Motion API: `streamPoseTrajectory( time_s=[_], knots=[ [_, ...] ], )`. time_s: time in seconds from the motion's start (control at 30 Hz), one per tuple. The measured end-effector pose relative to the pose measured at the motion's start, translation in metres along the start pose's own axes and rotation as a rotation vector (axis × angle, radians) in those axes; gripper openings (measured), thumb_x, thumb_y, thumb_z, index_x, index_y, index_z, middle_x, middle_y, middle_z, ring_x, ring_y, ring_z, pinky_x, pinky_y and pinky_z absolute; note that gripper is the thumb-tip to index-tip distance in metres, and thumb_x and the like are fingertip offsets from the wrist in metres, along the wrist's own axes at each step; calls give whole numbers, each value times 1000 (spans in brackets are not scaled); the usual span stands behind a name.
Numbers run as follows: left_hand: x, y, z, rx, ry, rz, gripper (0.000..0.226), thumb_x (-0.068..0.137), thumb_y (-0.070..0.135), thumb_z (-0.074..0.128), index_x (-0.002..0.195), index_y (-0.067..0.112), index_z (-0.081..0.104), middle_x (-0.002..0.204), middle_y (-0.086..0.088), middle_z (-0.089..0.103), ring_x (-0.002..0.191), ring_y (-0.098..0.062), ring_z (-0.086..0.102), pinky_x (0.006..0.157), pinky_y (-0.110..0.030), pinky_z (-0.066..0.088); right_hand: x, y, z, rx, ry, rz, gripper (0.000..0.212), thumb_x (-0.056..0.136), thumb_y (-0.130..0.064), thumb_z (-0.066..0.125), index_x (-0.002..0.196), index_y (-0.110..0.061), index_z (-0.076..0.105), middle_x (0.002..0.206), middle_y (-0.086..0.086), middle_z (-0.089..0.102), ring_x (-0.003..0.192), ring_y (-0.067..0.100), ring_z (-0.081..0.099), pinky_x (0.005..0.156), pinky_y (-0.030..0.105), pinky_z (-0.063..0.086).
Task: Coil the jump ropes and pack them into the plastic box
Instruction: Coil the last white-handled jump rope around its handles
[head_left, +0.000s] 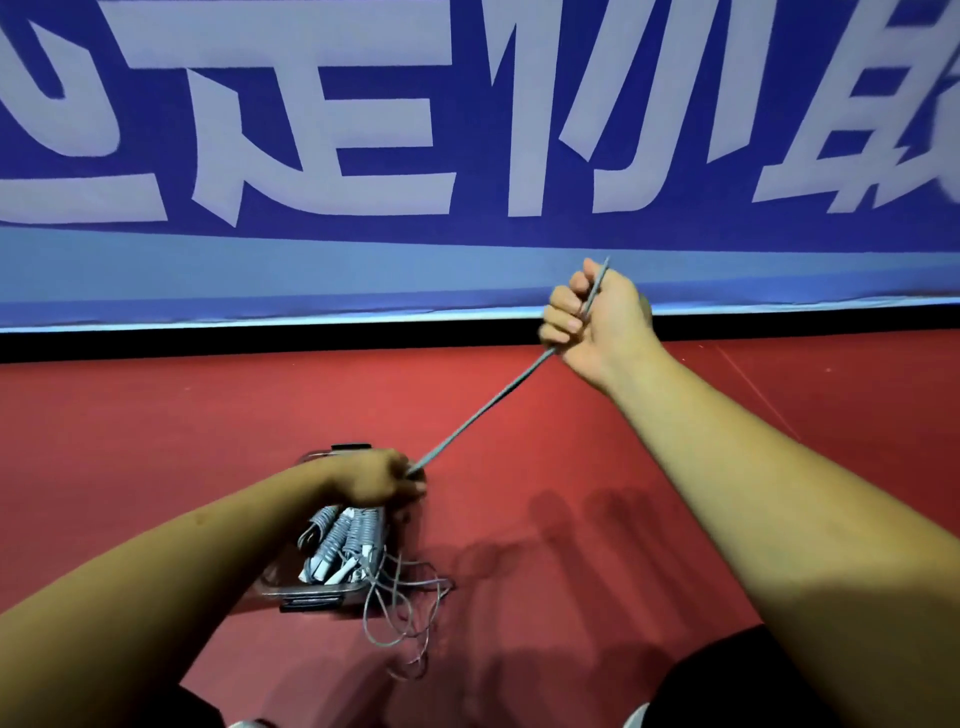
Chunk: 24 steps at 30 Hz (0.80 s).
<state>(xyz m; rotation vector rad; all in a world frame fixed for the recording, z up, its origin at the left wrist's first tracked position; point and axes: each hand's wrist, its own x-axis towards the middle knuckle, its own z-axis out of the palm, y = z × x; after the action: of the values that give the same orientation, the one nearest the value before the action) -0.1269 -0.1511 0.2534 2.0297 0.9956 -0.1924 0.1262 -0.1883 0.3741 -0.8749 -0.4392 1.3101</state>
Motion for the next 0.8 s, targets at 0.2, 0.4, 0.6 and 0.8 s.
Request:
streamPoseTrajectory(
  time_s=[0.2, 0.4, 0.6, 0.8],
  knots=[
    [-5, 35, -38, -85, 545, -46, 13, 99, 15, 53, 88, 9, 55, 63, -3, 52, 51, -17, 43, 50, -25, 35, 12, 16, -64, -1879, -248, 117, 36, 84, 4, 41, 114, 6, 61, 114, 22, 66, 105, 34, 61, 92, 42, 50],
    [-17, 76, -40, 57, 437, 54, 14, 93, 19, 62, 82, 11, 63, 59, 0, 49, 50, -16, 43, 45, -23, 35, -19, 45, -8, -1439, -559, 4, 46, 85, -17, 69, 128, -9, 56, 126, 10, 63, 115, 17, 58, 103, 37, 43],
    [-20, 73, -47, -124, 388, 115, 16, 93, 15, 64, 79, 11, 61, 60, -1, 49, 55, -15, 43, 53, -24, 36, -31, 63, 10, -1056, -494, 154, 10, 99, -10, 51, 94, -2, 57, 62, 5, 52, 47, 15, 49, 49, 23, 46],
    [-20, 16, -54, -72, 363, 57, 20, 97, 5, 55, 81, 15, 61, 76, -9, 65, 70, -16, 61, 74, -29, 48, -23, 26, 19, -597, -337, -121, 26, 99, -2, 38, 79, -3, 56, 46, -5, 33, 40, 6, 20, 40, 14, 15]
  ],
)
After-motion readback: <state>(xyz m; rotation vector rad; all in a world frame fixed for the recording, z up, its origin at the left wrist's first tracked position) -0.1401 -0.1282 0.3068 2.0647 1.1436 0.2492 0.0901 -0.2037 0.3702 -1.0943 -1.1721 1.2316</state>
